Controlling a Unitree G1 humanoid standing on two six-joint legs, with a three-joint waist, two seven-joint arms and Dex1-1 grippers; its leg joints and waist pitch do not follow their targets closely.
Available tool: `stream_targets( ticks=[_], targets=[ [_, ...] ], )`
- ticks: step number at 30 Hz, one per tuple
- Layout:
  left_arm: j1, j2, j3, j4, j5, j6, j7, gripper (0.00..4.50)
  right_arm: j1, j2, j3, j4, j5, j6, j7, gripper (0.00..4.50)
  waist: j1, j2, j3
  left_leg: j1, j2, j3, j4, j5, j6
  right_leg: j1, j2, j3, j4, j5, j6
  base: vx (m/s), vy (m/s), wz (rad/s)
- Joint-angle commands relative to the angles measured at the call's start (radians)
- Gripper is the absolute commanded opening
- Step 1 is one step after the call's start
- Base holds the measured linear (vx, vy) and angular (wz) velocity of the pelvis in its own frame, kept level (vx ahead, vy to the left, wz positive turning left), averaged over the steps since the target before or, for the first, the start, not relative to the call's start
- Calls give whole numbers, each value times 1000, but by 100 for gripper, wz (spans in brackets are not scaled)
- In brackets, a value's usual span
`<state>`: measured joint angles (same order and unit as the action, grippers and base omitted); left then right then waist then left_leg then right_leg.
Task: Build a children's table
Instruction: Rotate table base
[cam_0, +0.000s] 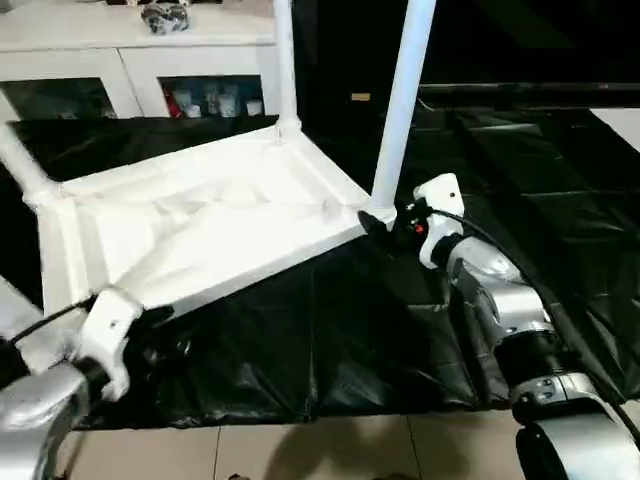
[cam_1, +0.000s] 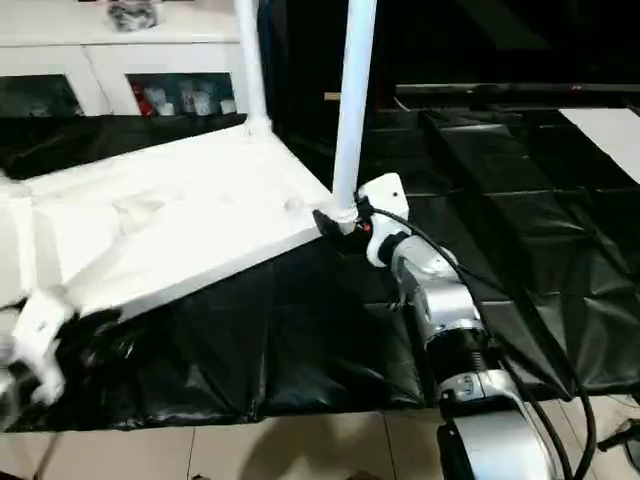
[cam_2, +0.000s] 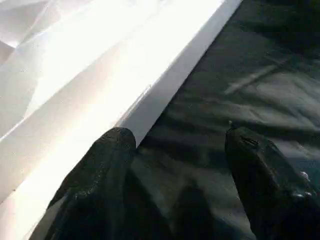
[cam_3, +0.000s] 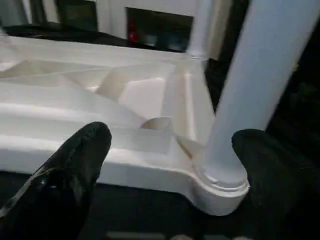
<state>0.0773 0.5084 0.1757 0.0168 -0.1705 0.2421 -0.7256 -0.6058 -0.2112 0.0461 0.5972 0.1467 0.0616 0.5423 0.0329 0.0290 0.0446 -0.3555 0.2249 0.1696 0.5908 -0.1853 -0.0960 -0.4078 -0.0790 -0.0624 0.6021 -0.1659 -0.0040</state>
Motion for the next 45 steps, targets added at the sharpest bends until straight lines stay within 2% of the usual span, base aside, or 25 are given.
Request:
stream_targets(
  ticks=[1,2,3,4,5,7,10,11,12,13,14,16,19,21,22,24,25,26,27,31,35,38,39,42,45],
  targets=[
    [-48,13,-31,45,48,-33,24,337,17,-17,-2,-42,4,-9,16,450,-5,7,-53,11,-7,8,-75,-346,4,33,-29,32,-81,-355,-149,0,0,0],
    [-81,11,-48,83,71,-43,42,337,26,-25,-6,-60,7,-5,23,450,-6,12,-53,9,-8,7,-75,-340,4,35,-28,32,-80,-349,-148,0,0,0],
    [-97,8,-55,101,81,-48,53,337,30,-29,-8,-69,9,-2,26,450,-4,9,-56,15,-8,9,-73,-339,1,31,-27,33,-79,-332,-151,0,0,0],
    [-117,5,-64,125,93,-54,67,337,34,-33,-11,-80,11,2,30,450,-4,9,-56,9,-9,7,-75,-329,0,38,-27,32,-76,-322,-152,0,0,0],
    [-160,-17,-69,169,109,-67,115,337,45,-42,-15,-104,13,7,34,450,-4,18,-57,11,-8,7,-74,-329,-2,37,-28,33,-74,-313,-157,0,0,0],
    [-182,-32,-69,191,118,-80,143,337,52,-45,-17,-114,14,6,37,450,-8,11,-58,6,-11,9,-71,-319,0,41,-27,32,-76,-294,-161,0,0,0],
    [-195,-64,-38,210,122,-112,218,337,71,-46,-16,-140,13,7,34,450,-10,16,-62,5,-10,7,-69,-310,1,43,-28,31,-75,-266,-174,0,0,0],
    [-187,-95,7,203,108,-137,283,337,89,-44,-14,-168,16,16,35,450,-10,15,-62,3,-10,7,-69,-305,3,45,-28,30,-73,-259,-177,0,0,0],
    [-187,-95,7,203,108,-137,283,337,89,-44,-14,-168,16,16,35,450,-11,13,-62,0,-10,8,-68,-297,6,48,-28,30,-73,-249,-180,0,0,0],
    [-165,-129,62,181,81,-180,338,337,112,-40,-9,-206,27,33,46,450,-10,15,-63,2,-10,8,-67,-291,10,46,-29,30,-73,-248,-182,0,0,0],
    [-153,-144,86,166,69,-199,358,337,121,-38,-6,-222,33,41,53,450,-13,14,-64,-4,-9,6,-66,-278,15,51,-29,29,-71,-225,-187,0,0,0],
    [-87,-190,152,103,43,-256,416,371,150,-35,7,-270,56,66,83,450,-19,7,-63,-9,-5,5,-68,-272,33,54,-29,28,-71,-212,-192,0,0,0],
    [6,-246,202,41,51,-361,487,386,182,-35,30,-320,80,98,124,450,-27,9,-58,-7,-2,6,-69,-305,48,47,-26,26,-81,-270,-179,0,0,0],
    [66,-285,205,10,57,-441,512,386,198,-40,56,-342,88,109,168,450,-28,9,-57,-4,-2,7,-70,-333,48,40,-26,26,-87,-317,-164,0,0,0],
    [92,-304,200,-3,58,-476,518,410,205,-44,69,-351,90,114,188,450,-28,5,-55,-6,-1,7,-71,-341,48,40,-26,26,-91,-333,-151,0,0,0],
    [132,-346,200,-18,80,-539,562,417,215,-51,95,-370,98,133,233,450,-27,7,-54,-7,1,4,-74,-352,47,40,-26,26,-91,-340,-146,0,0,0],
    [150,-380,203,-22,93,-560,599,426,220,-56,111,-386,110,154,264,450,-26,7,-52,-3,2,6,-73,-379,44,35,-24,27,-96,-363,-134,0,0,0],
    [156,-395,205,-24,102,-567,620,439,222,-58,117,-393,117,165,278,450,-26,5,-51,-4,2,5,-73,-387,43,35,-24,27,-97,-370,-130,0,0,0],
    [166,-412,204,-26,117,-572,648,439,224,-62,130,-403,123,174,300,450,-24,10,-49,-1,1,5,-74,-402,39,32,-24,27,-100,-400,-118,0,0,0],
    [171,-481,239,-32,140,-562,753,439,236,-77,176,-461,173,221,411,450,-24,2,-45,-6,0,-1,-75,-414,35,33,-25,24,-108,-464,-75,0,0,0],
    [138,-450,276,14,139,-585,780,439,245,-101,209,-501,206,257,488,450,-23,0,-50,-7,-5,-4,-72,-397,44,30,-23,22,-111,-470,-58,0,0,0],
    [62,-364,344,108,100,-590,806,439,248,-116,215,-519,226,293,533,450,-21,-1,-55,-8,-5,-6,-71,-372,48,32,-22,22,-102,-419,-70,0,0,0],
    [29,-321,365,146,78,-585,795,439,245,-116,212,-510,220,291,533,450,-20,3,-56,-7,-7,-7,-71,-355,46,32,-23,23,-98,-386,-81,0,0,0],
    [9,-295,369,168,66,-586,774,439,242,-115,209,-500,215,288,530,450,-21,3,-57,-9,1,-11,-76,-341,34,38,-25,23,-87,-311,-120,0,0,0],
    [-96,-195,370,298,-8,-570,644,439,235,-111,200,-476,206,273,515,450,-13,6,-64,-1,-5,-6,-70,-320,32,33,-26,28,-80,-264,-145,0,0,0]
  ],
)
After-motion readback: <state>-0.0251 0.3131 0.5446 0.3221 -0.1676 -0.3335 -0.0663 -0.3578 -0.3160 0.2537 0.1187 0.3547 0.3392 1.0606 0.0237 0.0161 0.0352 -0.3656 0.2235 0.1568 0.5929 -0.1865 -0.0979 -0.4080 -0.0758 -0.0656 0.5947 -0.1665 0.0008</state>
